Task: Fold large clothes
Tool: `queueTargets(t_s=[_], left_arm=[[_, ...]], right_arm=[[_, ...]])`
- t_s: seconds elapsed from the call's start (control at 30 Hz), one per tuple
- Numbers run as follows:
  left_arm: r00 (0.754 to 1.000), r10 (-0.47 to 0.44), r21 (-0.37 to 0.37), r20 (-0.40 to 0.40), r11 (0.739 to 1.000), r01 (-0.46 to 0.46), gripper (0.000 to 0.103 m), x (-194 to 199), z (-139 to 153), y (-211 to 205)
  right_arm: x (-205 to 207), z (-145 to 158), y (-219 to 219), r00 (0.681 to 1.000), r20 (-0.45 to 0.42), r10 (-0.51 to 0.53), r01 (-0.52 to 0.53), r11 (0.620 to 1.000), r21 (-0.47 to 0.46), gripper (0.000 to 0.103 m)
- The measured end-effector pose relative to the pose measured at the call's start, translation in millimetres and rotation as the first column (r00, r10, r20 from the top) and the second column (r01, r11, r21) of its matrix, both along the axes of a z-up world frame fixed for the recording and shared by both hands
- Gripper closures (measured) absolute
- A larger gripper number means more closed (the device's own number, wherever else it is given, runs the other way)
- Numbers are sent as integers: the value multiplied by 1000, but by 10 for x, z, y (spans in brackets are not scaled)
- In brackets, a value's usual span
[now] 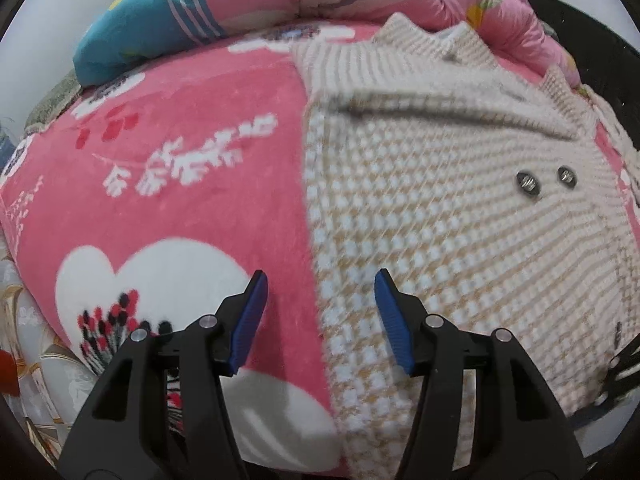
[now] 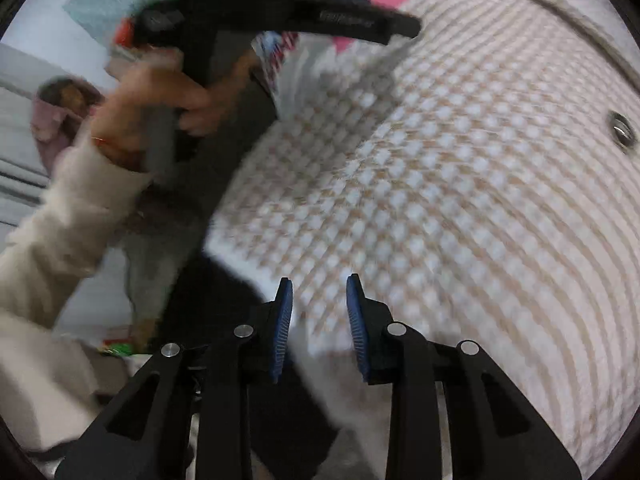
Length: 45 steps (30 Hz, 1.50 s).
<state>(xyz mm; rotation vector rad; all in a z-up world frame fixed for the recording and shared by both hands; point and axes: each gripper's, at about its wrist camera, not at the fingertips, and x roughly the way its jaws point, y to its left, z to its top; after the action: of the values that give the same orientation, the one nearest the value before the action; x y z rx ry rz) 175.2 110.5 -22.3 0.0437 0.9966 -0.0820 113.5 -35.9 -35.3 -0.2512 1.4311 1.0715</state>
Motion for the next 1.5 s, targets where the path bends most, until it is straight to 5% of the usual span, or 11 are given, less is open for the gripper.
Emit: queueTargets(t_s=[0.13, 0.33, 0.43, 0.5, 0.67, 0.83, 1.1, 1.5], left_arm=[[996, -29, -24, 89, 999, 32, 29, -9, 342, -197], [989, -77, -16, 130, 997, 79, 17, 347, 558, -728], [988, -69, -35, 141, 997, 75, 15, 584, 571, -909], [987, -50, -48, 151, 997, 58, 14, 797, 556, -1018], [987, -27, -44, 157, 998, 35, 14, 1195, 426, -1213], [991, -18, -54, 132, 998, 26, 14, 1468, 201, -1350], [995, 12, -70, 98, 998, -5, 13, 1701, -150, -1417], [993, 12, -51, 120, 999, -6, 11, 1682, -173, -1422]], right_arm=[[271, 487, -685, 964, 145, -224, 210, 972, 110, 30], [803, 667, -1432, 781, 307, -543, 537, 836, 112, 22], [1011, 597, -1579, 688, 447, -572, 615, 786, 59, 17], [1040, 453, -1677, 657, 502, -562, 635, 772, 32, 14], [1288, 60, -1674, 653, 505, -564, 666, 745, -30, 11], [1464, -314, -1684, 687, 477, -549, 656, 750, -82, 6], [1398, -385, -1701, 716, 499, -488, 593, 803, -66, 6], [1439, -388, -1809, 730, 474, -493, 583, 811, -55, 6]])
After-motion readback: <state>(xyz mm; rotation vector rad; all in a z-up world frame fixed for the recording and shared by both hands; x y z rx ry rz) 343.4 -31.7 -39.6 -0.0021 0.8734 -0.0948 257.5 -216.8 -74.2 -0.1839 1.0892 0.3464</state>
